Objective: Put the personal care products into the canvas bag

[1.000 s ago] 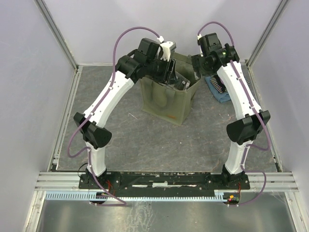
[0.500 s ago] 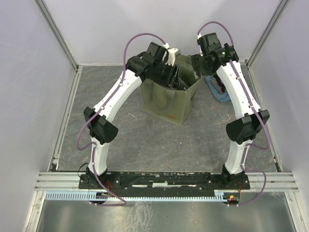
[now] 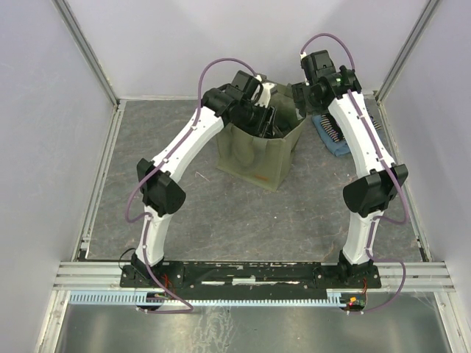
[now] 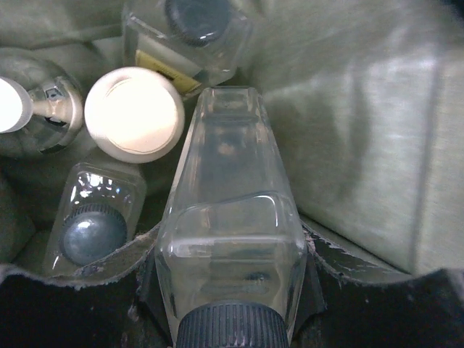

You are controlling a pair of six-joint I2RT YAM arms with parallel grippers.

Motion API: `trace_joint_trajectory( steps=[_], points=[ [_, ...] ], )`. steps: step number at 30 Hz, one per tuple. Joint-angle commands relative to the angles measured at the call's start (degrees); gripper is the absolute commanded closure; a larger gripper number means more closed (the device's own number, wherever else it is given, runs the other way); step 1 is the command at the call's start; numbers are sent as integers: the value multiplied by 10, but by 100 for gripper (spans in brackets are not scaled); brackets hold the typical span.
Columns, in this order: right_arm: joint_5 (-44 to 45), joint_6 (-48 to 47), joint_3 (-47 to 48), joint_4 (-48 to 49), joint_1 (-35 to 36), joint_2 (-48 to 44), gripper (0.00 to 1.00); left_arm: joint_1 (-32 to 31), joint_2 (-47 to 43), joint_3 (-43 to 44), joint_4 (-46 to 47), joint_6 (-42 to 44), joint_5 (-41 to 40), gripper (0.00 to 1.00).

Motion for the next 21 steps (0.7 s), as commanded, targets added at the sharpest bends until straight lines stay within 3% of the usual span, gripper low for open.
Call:
trace_joint_trajectory(
  steps=[1,7,9,12,16,18,21],
  points=[
    [32,1,26,22,-9,-9,10,0,9,36,44,-1,-26,97],
    [33,3,34,17,-10,1,10,0,23,37,32,-4,-48,97],
    [32,3,38,17,-10,4,10,-1,26,37,32,-5,-46,92],
    [30,2,46,14,-10,11,9,-2,28,38,37,-8,-37,74],
    [26,3,52,14,-10,16,9,-2,23,38,54,-13,-8,31],
    [26,2,55,12,-10,17,9,-2,17,38,62,-16,-2,14],
    [26,2,57,11,-11,18,9,-2,9,40,72,-21,16,6]
  ],
)
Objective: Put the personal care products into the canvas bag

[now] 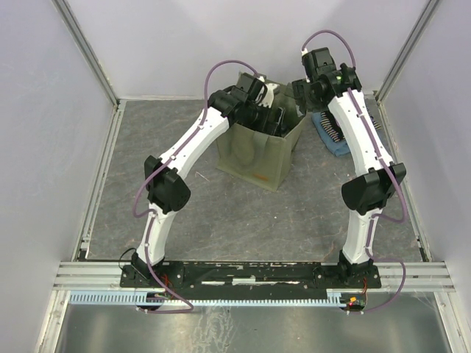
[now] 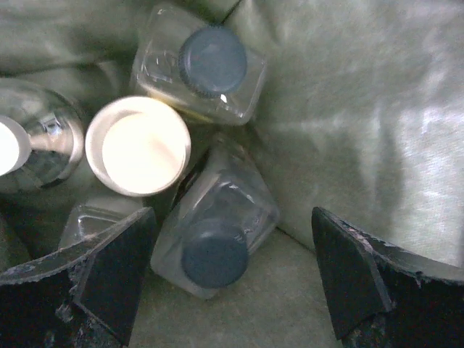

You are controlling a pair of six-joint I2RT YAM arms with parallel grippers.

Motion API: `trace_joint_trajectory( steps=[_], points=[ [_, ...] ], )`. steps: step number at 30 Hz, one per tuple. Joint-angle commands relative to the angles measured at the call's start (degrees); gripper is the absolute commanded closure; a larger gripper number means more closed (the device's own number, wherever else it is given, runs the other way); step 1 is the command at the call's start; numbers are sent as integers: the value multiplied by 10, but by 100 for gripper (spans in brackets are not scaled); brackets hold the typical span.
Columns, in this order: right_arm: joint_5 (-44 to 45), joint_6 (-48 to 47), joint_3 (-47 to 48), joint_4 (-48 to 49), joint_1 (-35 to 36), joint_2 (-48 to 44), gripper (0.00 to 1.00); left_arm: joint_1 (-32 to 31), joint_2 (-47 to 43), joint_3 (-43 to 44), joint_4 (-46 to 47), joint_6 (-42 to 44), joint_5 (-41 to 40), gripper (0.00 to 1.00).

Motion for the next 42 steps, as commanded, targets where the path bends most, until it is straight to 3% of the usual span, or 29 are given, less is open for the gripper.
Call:
trace_joint_trajectory(
  steps=[1,6,13,17,21,28,34,38,42],
  points=[
    [17,0,28,14,-9,2,8,4,-45,29,58,-19,45,5],
    [12,1,30,15,-11,2,8,5,-57,28,88,-45,102,4],
    [0,0,31,24,-16,-9,6,32,-101,34,93,-45,83,2],
    [-52,4,0,76,-23,-45,1,59,-150,32,107,-14,25,2],
    [-96,3,-87,191,-28,-121,0,96,-208,19,140,10,-36,2],
    [-79,0,-177,322,-43,-195,0,163,-303,-109,239,38,-205,1],
    [-22,26,-197,306,-103,-183,0,271,-301,-194,276,-20,-138,0],
    [-23,54,-225,306,-156,-181,0,284,-273,-206,280,-2,-160,0],
    [-11,54,-247,311,-184,-181,0,284,-220,-152,226,7,-191,0]
  ],
)
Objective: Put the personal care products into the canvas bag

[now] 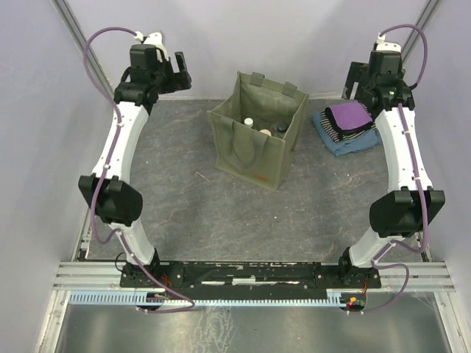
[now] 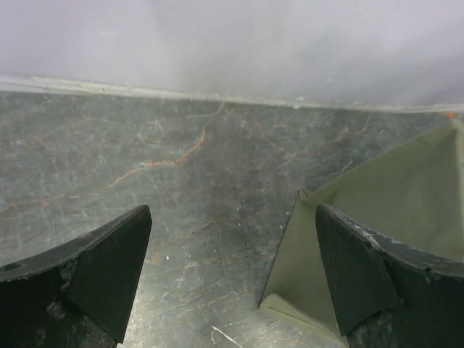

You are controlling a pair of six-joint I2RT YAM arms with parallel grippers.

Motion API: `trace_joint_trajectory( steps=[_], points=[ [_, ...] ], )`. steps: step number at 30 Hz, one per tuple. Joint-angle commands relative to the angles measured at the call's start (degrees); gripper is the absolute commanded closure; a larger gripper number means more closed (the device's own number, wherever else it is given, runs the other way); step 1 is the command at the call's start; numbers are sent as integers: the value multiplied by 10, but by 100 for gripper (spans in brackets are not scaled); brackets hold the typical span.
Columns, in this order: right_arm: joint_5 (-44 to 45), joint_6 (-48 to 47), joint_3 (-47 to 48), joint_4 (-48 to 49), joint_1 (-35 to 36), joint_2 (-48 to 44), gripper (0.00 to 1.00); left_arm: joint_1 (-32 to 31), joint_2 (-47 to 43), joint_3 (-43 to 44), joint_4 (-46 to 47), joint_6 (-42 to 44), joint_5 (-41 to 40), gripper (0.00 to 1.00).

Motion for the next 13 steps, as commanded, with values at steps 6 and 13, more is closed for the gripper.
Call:
trace_joint_trajectory(
  steps=[6,13],
  points=[
    [31,0,6,17,-34,14,0,-15,43,44,-19,-8,-160,0],
    [25,3,66,0,-35,50,0,-23,18,-13,17,24,-224,0]
  ],
)
